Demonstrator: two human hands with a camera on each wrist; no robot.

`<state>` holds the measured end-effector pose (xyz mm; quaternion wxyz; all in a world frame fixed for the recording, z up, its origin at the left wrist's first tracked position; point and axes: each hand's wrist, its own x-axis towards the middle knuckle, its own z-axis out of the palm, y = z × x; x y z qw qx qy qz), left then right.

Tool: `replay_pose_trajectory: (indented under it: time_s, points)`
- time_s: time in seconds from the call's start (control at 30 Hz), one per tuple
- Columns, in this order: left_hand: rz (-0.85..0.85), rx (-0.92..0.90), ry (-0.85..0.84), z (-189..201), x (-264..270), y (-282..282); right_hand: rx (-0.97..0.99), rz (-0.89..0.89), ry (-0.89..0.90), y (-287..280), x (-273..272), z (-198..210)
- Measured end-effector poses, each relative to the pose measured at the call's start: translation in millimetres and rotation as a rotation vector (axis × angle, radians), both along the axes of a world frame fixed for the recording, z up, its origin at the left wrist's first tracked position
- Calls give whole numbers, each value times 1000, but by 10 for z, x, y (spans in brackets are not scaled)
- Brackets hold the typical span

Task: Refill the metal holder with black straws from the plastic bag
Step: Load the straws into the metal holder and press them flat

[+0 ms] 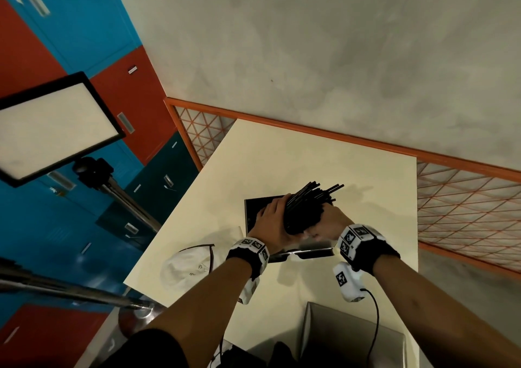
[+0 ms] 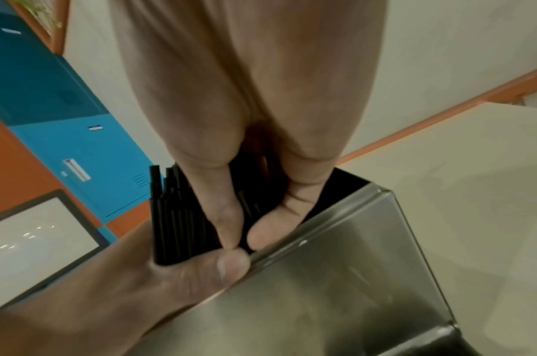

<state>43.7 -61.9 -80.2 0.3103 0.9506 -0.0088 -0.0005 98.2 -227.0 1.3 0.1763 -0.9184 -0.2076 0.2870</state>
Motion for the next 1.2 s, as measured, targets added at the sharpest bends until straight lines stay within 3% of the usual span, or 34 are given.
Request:
replay_pose_trajectory:
  time_s: [0.2, 0.33, 0.43, 0.47, 0.53, 0.63, 0.77, 0.9, 1.03, 1.2]
  points:
    - [2, -12, 12, -9, 4, 8, -15, 93, -28, 31, 4, -39]
    - [3, -21, 35, 1, 7, 12, -19, 104, 252, 7, 44, -151]
    - [6, -26, 30, -8, 6, 17, 192, -209, 271, 18, -4, -77]
    - [7, -32, 23, -6, 0, 15, 225, -231, 353, 13, -30, -27]
    - [9, -33, 1, 8, -4, 20, 177, -181, 254, -25, 4, -41]
    - [20, -26, -25, 22, -1, 40, 233, -277, 194, -138, 122, 26]
    - [-3, 7, -42, 89, 10, 63, 329, -282, 318, -255, 191, 207]
    - [-39, 21, -27, 145, 34, 60, 452, -421, 420, -252, 227, 190]
    - [-46, 20, -21, 152, 65, 9, 599, -702, 469, -202, 184, 65]
    - [-73, 46, -57, 151, 94, -59, 523, -762, 402, -75, 92, -92]
